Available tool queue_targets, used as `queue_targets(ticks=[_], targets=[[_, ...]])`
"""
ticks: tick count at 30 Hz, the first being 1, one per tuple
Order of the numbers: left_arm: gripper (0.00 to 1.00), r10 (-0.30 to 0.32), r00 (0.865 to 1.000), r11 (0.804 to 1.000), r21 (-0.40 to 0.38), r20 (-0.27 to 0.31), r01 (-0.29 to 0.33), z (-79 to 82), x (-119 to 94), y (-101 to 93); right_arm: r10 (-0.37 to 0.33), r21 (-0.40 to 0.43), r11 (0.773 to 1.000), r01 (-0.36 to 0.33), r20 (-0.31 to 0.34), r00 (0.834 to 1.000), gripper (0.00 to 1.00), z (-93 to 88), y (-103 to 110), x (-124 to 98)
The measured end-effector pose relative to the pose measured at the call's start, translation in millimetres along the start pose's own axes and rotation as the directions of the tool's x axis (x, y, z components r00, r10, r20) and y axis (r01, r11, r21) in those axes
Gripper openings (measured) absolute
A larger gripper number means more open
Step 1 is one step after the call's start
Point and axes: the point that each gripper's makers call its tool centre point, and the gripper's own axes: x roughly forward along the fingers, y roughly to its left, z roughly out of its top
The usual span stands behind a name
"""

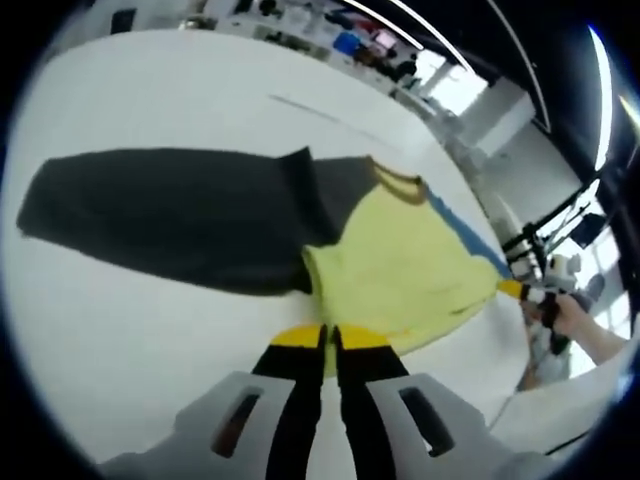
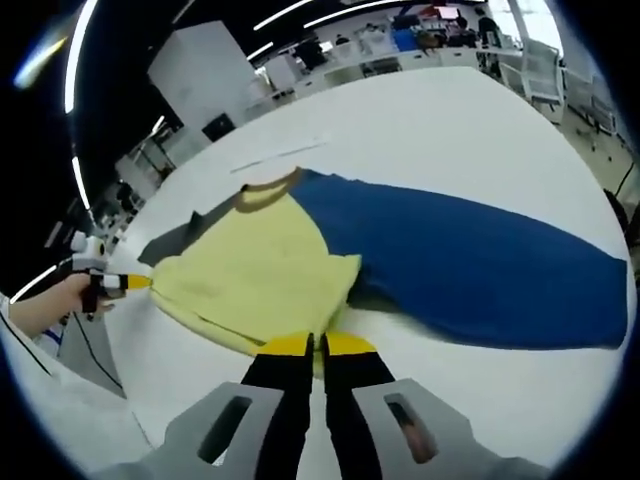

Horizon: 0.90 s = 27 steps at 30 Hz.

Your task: Fold the garment on the visible template until the final outline fits inside the template.

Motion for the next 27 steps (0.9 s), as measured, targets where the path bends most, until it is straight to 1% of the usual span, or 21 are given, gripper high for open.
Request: queue_targets(ticks=[13, 19, 27], targets=[[0.0, -0.016, 0.997, 1.0, -0.006, 0.078, 0.017, 20.2, -14.1, -9.3, 0.008, -0.017, 1.0, -0.007, 0.058, 0.998, 0.03, 16.0, 7.1, -12.1], [0.0, -0.018, 0.997, 1.0, -0.008, 0.078, 0.019, 14.5, -22.1, -12.4, 0.009, -0.032, 0.999, -0.007, 0.074, 0.997, 0.03, 16.1, 10.9, -21.6], [0.0, -0.032, 0.997, 1.0, 0.0, 0.074, 0.032, 0.9, -43.2, -20.7, 0.02, -0.041, 0.999, -0.017, 0.079, 0.997, 0.03, 3.0, 18.6, -40.4]])
